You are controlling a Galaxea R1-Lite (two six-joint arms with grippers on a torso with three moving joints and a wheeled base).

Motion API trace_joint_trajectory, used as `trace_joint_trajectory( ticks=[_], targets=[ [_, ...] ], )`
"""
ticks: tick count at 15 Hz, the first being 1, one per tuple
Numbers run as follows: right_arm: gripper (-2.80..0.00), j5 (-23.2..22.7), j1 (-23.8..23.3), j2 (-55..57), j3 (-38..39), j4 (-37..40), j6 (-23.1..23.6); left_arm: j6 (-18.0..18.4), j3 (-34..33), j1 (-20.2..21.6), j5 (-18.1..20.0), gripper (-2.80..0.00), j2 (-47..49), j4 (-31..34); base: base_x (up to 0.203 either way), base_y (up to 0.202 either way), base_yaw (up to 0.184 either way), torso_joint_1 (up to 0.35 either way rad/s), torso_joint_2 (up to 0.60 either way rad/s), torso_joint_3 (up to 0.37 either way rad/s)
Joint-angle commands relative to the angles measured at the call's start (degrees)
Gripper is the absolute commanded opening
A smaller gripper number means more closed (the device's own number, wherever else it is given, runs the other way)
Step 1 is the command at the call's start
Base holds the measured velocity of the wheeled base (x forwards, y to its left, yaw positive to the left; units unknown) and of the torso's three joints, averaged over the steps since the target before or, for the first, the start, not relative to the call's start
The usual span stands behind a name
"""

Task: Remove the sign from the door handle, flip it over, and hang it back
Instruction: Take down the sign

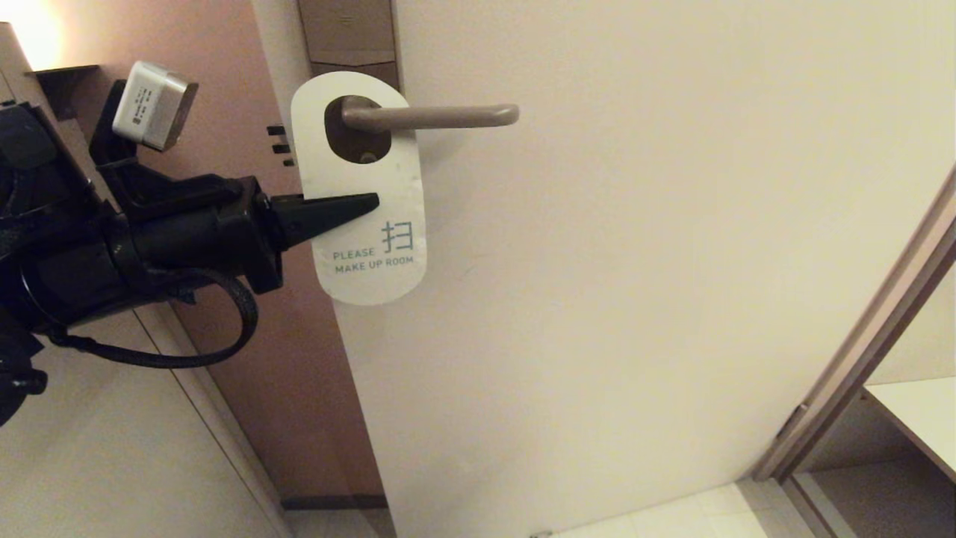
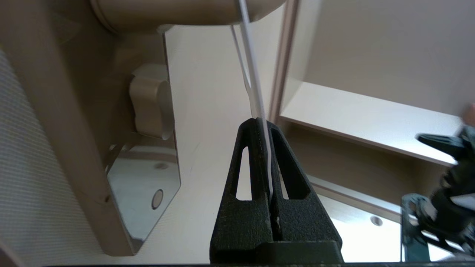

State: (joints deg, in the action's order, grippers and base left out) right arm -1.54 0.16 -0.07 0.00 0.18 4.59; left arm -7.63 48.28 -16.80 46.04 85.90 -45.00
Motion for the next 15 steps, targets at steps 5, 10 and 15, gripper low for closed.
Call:
trace_joint_trajectory(
  ticks=[5,10,15],
  targets=[
    [-2.80,0.0,0.0,0.1,0.0,0.0,0.0,4.0,-0.2,-4.8,-8.9,-2.80,-2.0,3.6,0.000,0.000,0.000,0.000,0.00,0.000],
    [-2.80,0.0,0.0,0.1,0.0,0.1,0.1,5.4,-0.1,-6.4,-12.9,-2.80,-3.3,5.8,0.000,0.000,0.000,0.000,0.00,0.000],
    [-2.80,0.0,0.0,0.1,0.0,0.0,0.1,6.5,0.0,-9.6,-22.2,-2.80,-3.2,6.6,0.000,0.000,0.000,0.000,0.00,0.000]
  ],
)
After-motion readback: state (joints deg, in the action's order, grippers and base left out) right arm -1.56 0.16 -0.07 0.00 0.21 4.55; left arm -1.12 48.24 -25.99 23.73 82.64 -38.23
